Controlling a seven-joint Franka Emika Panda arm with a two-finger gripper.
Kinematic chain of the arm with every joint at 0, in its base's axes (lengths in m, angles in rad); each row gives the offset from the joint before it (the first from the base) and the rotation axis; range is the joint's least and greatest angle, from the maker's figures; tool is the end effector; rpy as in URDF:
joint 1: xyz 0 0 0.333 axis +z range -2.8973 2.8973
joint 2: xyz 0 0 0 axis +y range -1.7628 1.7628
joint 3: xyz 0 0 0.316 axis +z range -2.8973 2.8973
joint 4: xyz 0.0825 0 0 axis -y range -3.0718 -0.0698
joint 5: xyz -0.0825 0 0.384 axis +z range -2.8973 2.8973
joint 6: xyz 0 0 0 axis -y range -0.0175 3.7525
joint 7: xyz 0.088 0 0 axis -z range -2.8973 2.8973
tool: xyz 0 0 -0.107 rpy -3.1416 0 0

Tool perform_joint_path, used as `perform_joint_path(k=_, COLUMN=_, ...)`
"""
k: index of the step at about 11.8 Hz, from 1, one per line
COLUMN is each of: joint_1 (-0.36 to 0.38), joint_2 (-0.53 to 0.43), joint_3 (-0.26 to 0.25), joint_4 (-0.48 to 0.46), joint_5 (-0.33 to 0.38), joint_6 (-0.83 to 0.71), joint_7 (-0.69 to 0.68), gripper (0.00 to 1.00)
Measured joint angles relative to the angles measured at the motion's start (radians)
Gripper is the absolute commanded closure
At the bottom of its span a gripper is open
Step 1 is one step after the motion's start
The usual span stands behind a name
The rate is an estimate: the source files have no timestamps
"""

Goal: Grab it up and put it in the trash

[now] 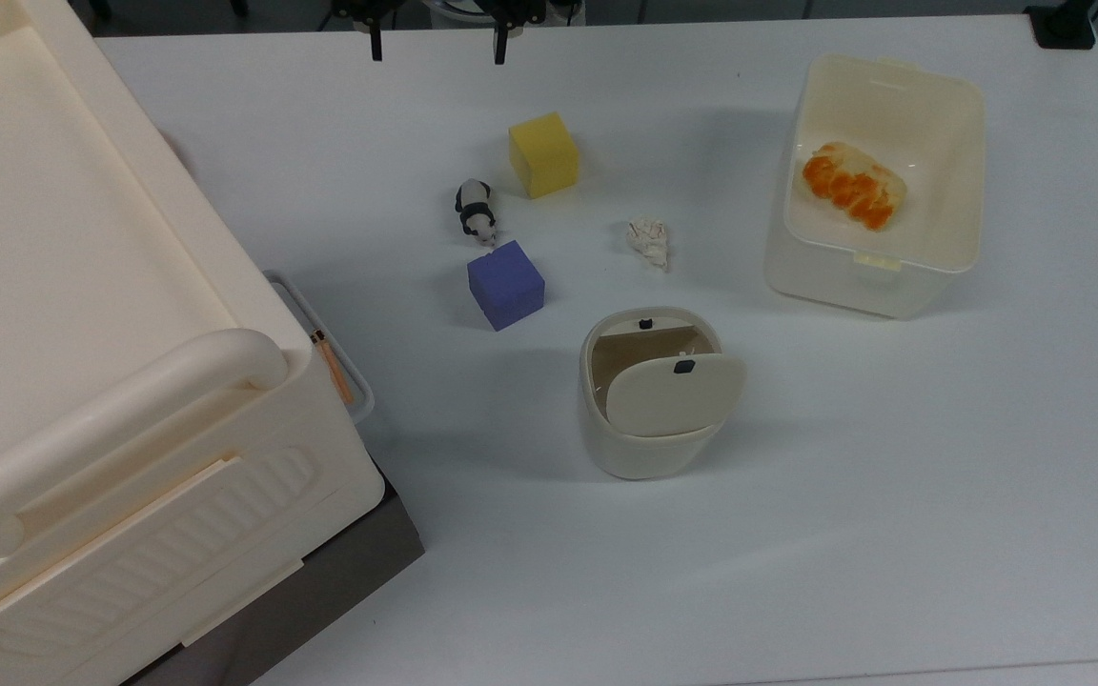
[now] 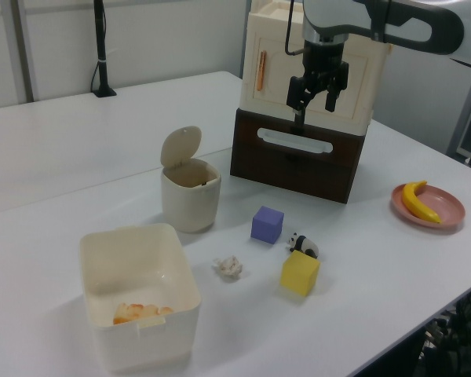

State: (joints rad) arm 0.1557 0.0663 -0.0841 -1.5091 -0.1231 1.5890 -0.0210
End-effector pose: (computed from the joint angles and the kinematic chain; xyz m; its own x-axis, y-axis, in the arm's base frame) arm 0.5763 0.0301 0.6188 0.9954 0.0948 0.0110 0.0926 -0.9874 0.1286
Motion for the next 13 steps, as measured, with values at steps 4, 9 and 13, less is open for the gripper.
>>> perform_joint_path(k=4, joint_1=0.000, joint_2=0.011, joint_3=0.000, joint_4=-0.002, joint_5=0.000, joint_6=0.000, joint_7=0.001, gripper=0.00)
perform_joint_path(k=9, joint_1=-0.010, joint_2=0.032, joint_3=0.000, joint_4=-0.002, joint_5=0.000, joint_6=0.000, joint_7=0.003, gripper=0.00)
perform_joint_path(k=13, joint_1=-0.011, joint_2=0.034, joint_3=0.000, joint_4=-0.002, joint_5=0.000, joint_6=0.000, joint_7=0.003, gripper=0.00)
